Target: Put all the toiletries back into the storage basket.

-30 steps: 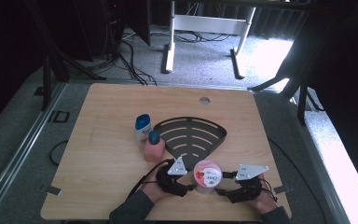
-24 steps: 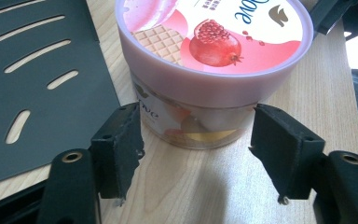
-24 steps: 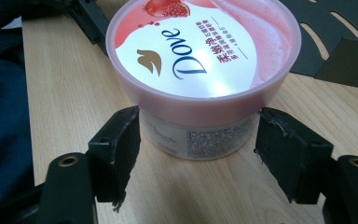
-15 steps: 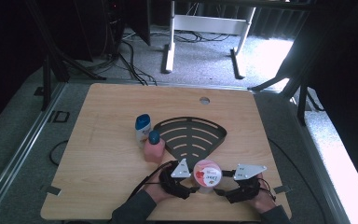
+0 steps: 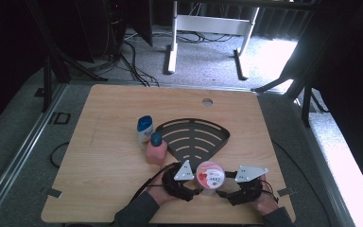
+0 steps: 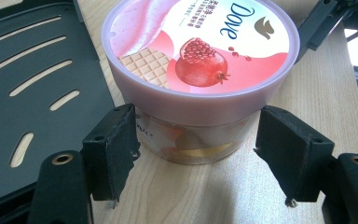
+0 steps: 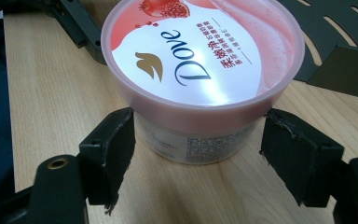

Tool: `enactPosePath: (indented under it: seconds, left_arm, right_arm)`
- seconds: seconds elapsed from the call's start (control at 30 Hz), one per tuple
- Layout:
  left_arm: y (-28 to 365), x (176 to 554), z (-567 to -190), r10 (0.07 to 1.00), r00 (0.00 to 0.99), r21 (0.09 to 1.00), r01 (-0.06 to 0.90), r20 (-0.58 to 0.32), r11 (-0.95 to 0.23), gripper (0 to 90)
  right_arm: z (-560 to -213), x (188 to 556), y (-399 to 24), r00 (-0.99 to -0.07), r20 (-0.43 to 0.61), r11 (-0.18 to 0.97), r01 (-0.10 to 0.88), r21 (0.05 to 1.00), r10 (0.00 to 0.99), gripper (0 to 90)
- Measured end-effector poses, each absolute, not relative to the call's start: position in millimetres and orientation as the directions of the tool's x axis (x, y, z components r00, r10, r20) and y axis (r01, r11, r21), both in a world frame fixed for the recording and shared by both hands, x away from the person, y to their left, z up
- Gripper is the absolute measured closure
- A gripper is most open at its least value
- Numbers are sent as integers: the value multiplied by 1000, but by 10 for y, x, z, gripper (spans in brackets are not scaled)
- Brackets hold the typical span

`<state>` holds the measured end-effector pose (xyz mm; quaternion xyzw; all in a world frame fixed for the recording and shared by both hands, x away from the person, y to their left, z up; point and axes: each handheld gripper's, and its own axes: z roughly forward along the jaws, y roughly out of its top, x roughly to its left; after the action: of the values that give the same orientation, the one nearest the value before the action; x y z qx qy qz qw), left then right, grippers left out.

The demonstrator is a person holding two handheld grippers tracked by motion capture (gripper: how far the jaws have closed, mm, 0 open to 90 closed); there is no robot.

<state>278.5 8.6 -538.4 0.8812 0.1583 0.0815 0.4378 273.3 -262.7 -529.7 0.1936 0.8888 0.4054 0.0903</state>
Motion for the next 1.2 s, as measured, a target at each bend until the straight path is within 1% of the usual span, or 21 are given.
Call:
enactPosePath:
  seconds: [0.37, 0.73, 1.2]
  left_arm:
    - [75, 2777, -5360, 349, 937, 787, 209, 8, -580, 300]
    - [79, 2788, -5244, 358, 933, 799, 204, 15, -565, 301]
    - [92, 2829, -5219, 370, 929, 796, 215, 12, -566, 301]
  right_arm:
    - [-5289, 2721, -2622, -908, -6, 600, 273, 752, 420, 259]
    - [-5206, 2731, -2648, -903, 3, 565, 272, 779, 430, 258]
    - [-5176, 2793, -2625, -906, -5, 572, 263, 777, 423, 258]
